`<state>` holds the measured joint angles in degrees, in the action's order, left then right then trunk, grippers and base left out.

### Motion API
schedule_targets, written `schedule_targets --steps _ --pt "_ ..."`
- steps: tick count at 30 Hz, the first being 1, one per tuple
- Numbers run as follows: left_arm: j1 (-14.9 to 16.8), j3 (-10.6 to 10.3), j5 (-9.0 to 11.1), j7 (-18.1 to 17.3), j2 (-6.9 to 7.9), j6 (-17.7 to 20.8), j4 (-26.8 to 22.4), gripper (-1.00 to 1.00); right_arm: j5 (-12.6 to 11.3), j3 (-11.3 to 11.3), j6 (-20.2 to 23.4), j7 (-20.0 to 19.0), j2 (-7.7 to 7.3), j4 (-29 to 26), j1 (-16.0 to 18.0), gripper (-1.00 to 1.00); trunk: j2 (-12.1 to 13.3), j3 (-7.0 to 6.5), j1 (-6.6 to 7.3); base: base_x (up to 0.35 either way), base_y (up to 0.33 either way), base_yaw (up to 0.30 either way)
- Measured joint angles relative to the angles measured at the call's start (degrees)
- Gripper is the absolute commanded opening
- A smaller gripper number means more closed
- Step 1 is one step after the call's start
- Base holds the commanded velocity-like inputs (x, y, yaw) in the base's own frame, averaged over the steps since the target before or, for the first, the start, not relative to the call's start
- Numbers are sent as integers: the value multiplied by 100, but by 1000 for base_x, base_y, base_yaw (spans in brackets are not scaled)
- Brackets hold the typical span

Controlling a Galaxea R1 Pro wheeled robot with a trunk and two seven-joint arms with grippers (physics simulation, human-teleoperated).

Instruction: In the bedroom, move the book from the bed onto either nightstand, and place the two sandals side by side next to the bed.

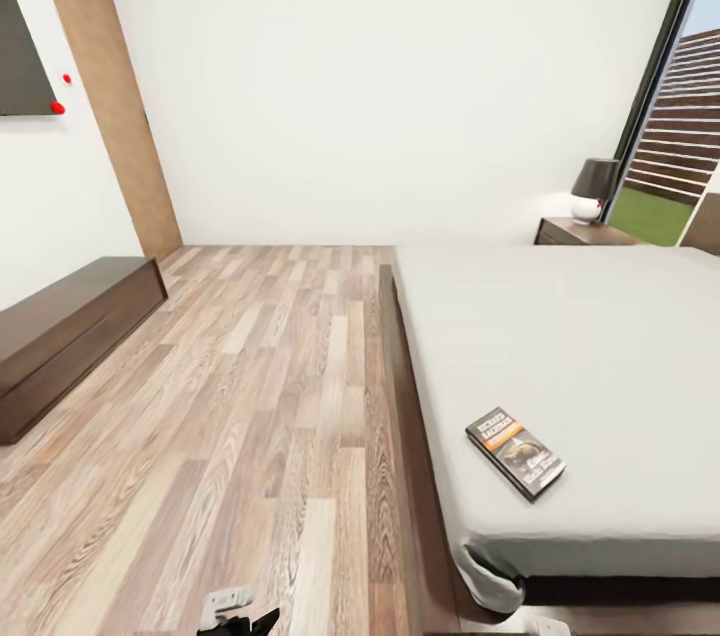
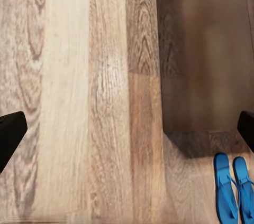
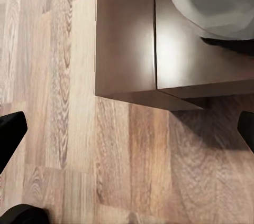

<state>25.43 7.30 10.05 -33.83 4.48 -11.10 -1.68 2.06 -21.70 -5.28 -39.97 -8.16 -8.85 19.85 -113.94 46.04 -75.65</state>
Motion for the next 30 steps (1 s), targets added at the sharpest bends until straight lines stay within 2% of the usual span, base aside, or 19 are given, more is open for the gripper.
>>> schedule_targets --steps 30 --pt "0 0 0 0 0 0 0 100 5 -1 0 0 0 0 -1 100 0 79 0 0 0 281"
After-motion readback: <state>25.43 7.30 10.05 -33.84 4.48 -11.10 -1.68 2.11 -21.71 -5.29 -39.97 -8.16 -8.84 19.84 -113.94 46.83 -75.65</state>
